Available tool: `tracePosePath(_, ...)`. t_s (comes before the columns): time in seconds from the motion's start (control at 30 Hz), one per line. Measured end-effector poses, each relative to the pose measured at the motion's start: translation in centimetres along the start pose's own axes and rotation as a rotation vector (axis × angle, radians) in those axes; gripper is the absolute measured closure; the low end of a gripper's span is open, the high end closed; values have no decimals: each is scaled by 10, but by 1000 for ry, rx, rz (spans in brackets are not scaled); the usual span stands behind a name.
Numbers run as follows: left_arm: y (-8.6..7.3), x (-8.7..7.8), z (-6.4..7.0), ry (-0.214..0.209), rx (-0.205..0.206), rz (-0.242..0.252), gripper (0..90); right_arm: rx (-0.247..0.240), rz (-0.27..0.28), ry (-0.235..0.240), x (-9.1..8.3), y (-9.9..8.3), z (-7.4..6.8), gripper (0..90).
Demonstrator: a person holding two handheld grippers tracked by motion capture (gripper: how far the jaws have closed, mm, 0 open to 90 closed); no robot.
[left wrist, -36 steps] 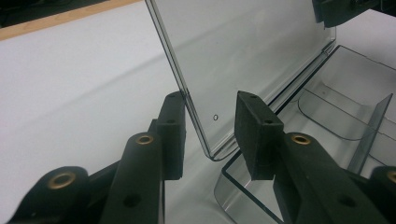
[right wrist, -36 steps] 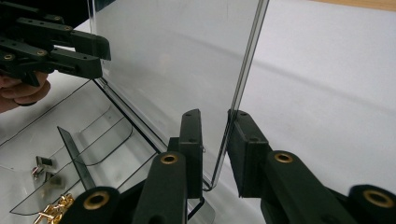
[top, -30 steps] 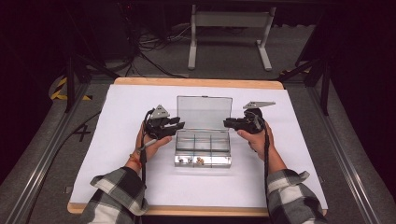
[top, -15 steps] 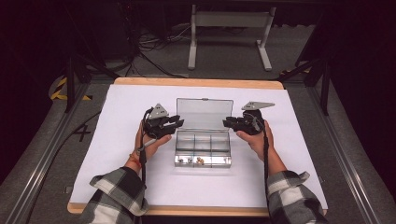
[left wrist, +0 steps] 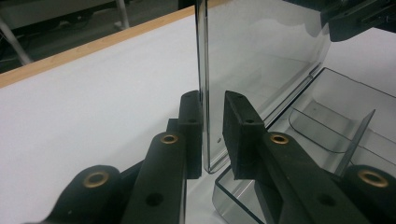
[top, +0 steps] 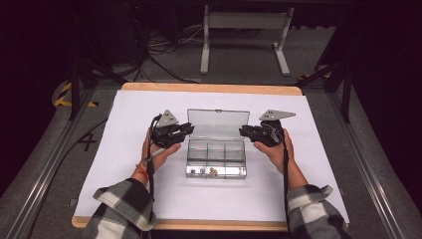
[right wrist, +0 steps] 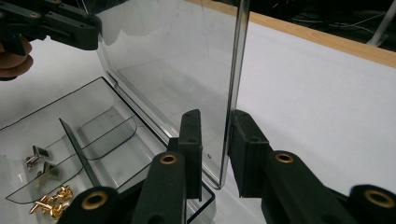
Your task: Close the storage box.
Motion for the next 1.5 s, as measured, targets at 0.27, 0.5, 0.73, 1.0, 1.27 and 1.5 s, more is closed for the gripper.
tracePosePath(0.27, 5, -2, 2, 7, 6, 24, 761, 5, 34, 10, -6, 4, -2, 745)
tracePosePath(0.5, 9, -6, 5, -4, 16, 36, 773, -18, 53, 11, -11, 7, -3, 788)
tracePosePath(0.73, 15, -12, 7, -6, 2, 67, 764, -36, 60, 13, -15, 8, -4, 789)
tracePosePath(1.0, 17, -18, 10, -16, 23, 65, 782, -66, 55, 20, -18, 8, -7, 799)
tracePosePath(1.27, 15, -21, 11, -16, 33, 60, 793, -90, 57, 13, -19, 8, -11, 789)
tracePosePath(1.5, 15, -25, 15, -24, 42, 57, 789, -105, 61, 11, -23, 8, -15, 781)
Point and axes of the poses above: each handheld gripper's, and its own axes: x roughly forward along the jaws, y roughly out of its top, z roughly to its right, the point moved 8 cm from there along x, roughly forward along the jaws, and after that the axes turned 15 degrees about z, right-handed, at the moved point
